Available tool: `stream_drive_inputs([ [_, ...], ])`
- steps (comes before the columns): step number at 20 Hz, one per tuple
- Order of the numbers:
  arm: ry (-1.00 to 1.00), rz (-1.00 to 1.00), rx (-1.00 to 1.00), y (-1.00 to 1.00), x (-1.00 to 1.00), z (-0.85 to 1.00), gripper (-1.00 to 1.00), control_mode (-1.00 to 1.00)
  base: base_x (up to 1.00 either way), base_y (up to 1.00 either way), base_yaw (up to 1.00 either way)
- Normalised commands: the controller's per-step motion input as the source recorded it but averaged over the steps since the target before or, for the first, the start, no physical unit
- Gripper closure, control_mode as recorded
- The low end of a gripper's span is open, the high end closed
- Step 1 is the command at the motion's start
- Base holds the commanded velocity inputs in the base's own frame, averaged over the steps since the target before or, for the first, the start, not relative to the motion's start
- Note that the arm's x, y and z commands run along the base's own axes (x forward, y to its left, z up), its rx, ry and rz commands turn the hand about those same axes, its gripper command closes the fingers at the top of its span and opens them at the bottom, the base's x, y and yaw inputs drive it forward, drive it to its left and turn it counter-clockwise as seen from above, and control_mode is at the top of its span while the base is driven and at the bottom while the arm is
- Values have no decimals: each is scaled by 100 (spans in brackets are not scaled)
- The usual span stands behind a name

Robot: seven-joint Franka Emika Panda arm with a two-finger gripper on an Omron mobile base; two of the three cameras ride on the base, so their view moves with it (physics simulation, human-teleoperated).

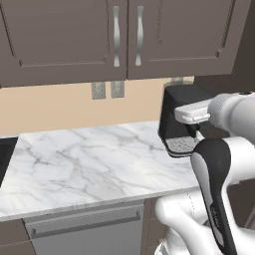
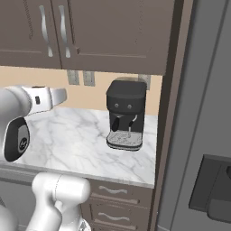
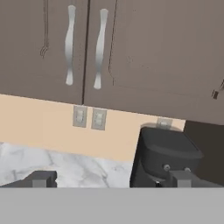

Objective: Open the cabinet, pick the kettle from the cabinet, and place it in the sink.

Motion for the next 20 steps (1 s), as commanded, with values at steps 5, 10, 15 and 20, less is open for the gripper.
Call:
stream_drive_inputs([
  [5, -7, 0, -2, 1, -24, 24, -100, -100, 0, 0, 0],
  [10, -15, 1, 0, 1, -12, 28, -100, -100, 0, 0, 0],
  [15, -15, 3, 1, 5, 0, 10, -100, -100, 0, 0, 0],
  [20, -13, 2, 2, 21, 2, 7, -100, -100, 0, 0, 0],
])
